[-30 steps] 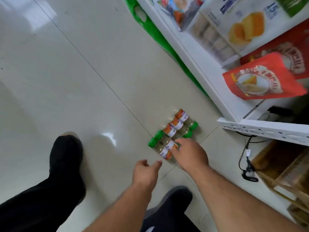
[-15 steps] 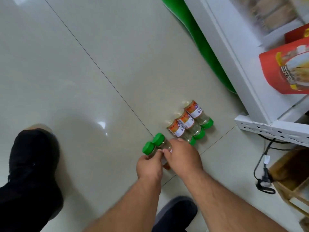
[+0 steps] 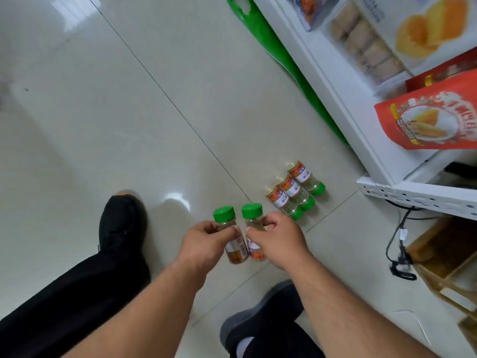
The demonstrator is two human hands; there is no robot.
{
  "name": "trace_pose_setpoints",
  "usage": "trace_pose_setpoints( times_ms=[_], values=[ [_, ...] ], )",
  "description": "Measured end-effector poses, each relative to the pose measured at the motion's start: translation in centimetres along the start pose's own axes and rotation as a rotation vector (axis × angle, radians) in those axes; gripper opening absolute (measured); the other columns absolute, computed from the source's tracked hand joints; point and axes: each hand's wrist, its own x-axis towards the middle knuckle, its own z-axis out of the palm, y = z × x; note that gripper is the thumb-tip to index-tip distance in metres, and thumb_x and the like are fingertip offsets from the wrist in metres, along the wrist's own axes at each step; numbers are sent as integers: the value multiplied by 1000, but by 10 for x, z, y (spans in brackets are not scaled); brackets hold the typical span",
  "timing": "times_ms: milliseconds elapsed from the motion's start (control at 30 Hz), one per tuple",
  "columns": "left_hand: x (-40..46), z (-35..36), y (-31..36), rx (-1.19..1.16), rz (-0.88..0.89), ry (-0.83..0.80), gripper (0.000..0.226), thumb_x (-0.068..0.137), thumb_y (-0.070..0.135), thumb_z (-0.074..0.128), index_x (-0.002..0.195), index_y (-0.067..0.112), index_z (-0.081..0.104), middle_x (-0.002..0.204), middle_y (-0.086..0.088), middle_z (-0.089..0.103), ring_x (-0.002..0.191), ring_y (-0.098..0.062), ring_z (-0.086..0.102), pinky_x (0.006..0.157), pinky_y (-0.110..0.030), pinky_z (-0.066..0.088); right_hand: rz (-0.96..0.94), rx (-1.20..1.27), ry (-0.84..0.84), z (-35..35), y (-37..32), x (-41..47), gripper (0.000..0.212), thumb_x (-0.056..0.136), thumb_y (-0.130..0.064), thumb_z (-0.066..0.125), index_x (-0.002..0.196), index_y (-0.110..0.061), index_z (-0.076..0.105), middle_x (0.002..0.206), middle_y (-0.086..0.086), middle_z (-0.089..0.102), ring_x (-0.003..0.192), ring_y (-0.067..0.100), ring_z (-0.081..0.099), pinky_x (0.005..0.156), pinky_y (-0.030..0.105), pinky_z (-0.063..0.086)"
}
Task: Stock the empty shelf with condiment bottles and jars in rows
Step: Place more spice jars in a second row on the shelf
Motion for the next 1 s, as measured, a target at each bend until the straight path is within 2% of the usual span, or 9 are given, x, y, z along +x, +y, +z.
trace_pose_setpoints(
  times_ms=[100,167,267,400,567,733,867,933,1000],
  values=[
    [-65,-44,38,57,47,-62,27,76,25,84,97,14,73,92,-5,78,93,-27,74,91,-47,59,-7,139,-90,-28,-41,-61,20,78,-27,83,93,-17,74,85,-3,77,81,9,74,68,27,58],
    [-117,-70,68,76,104,-76,28,78,25,84,100,14,71,94,-5,77,92,-24,74,89,-44,60,-38,212,-116,-49,-75,-109,29,75,-31,84,99,-19,74,91,-4,79,90,14,76,85,38,61],
    [-204,-106,113,83,181,-101,29,78,24,85,101,13,70,94,-6,77,90,-23,76,84,-43,62,-77,287,-136,-81,-131,-185,48,63,-42,84,103,-19,72,96,-3,79,94,18,76,94,48,60],
    [-329,-149,177,59,281,-197,31,81,15,82,106,3,69,102,-16,76,92,-28,76,82,-42,62,-159,368,-150,-128,-207,-299,55,61,-43,87,108,-18,71,101,1,79,97,21,76,93,48,60],
    [-485,-195,247,56,439,-300,26,87,5,72,113,1,67,110,-20,73,102,-36,72,93,-52,58,-326,482,-127,-181,-293,-446,20,85,-9,78,104,-10,72,95,9,78,78,16,74,62,25,57],
    [-599,-230,297,-41,558,-377,39,80,9,67,117,-3,65,114,-25,70,94,-30,68,93,-54,56,-495,589,-19,-207,-358,-554,13,90,-1,69,95,-12,75,84,3,77,80,18,72,74,37,61],
    [-649,-262,336,-70,647,-492,30,88,3,60,118,-3,64,106,-19,71,92,-28,67,98,-59,52,-585,653,44,-210,-405,-605,24,70,-18,72,93,-13,76,89,7,76,86,24,70,89,53,58],
    [-665,-278,354,-49,705,-520,28,92,1,57,119,-3,65,102,-14,73,90,-25,68,97,-55,53,-629,683,74,-209,-428,-622,30,66,-22,71,94,-12,76,89,7,76,86,24,70,88,53,58],
    [-677,-294,368,-33,758,-531,28,92,4,60,119,-2,66,103,-13,73,93,-25,68,98,-54,51,-666,704,94,-207,-447,-634,31,66,-25,73,95,-13,76,87,5,77,81,21,71,75,44,61]
  ],
)
